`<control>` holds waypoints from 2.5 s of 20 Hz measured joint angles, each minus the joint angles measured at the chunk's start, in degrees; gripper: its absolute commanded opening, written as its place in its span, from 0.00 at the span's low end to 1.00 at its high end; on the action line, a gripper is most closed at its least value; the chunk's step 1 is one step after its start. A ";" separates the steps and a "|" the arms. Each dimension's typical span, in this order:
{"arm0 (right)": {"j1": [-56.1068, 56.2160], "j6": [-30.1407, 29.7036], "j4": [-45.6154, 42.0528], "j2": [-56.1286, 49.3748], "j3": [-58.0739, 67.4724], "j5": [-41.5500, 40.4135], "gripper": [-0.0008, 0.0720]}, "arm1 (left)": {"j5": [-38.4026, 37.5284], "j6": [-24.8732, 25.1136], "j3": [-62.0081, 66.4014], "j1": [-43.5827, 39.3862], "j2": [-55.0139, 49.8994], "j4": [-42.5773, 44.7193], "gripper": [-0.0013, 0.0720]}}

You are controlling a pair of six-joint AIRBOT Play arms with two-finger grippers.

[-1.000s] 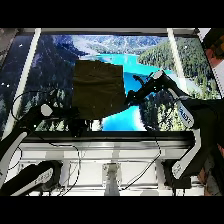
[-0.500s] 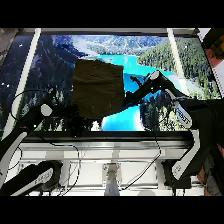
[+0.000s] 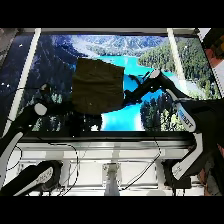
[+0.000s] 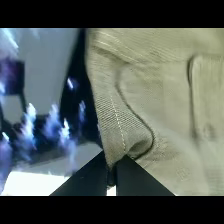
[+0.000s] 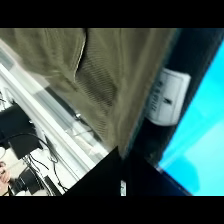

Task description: Fold the clothes and pants, and hang the long-sleeved shirts on hangers.

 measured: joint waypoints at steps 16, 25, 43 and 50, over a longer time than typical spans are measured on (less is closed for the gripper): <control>6.12 10.84 2.64 40.28 -19.04 -7.17 0.05 | -5.88 4.79 0.11 -2.97 33.64 -5.51 0.04; 7.80 28.00 -7.69 48.57 -19.32 -19.04 0.05 | 2.54 3.48 0.37 -4.37 30.53 -13.40 0.04; 3.69 59.65 -34.95 29.77 -19.43 -33.18 0.05 | 22.51 7.56 17.03 -18.45 -13.53 -14.73 0.04; 1.81 61.11 -35.39 24.70 -19.39 -39.52 0.68 | 26.99 6.14 17.42 -16.90 -16.61 -14.73 0.78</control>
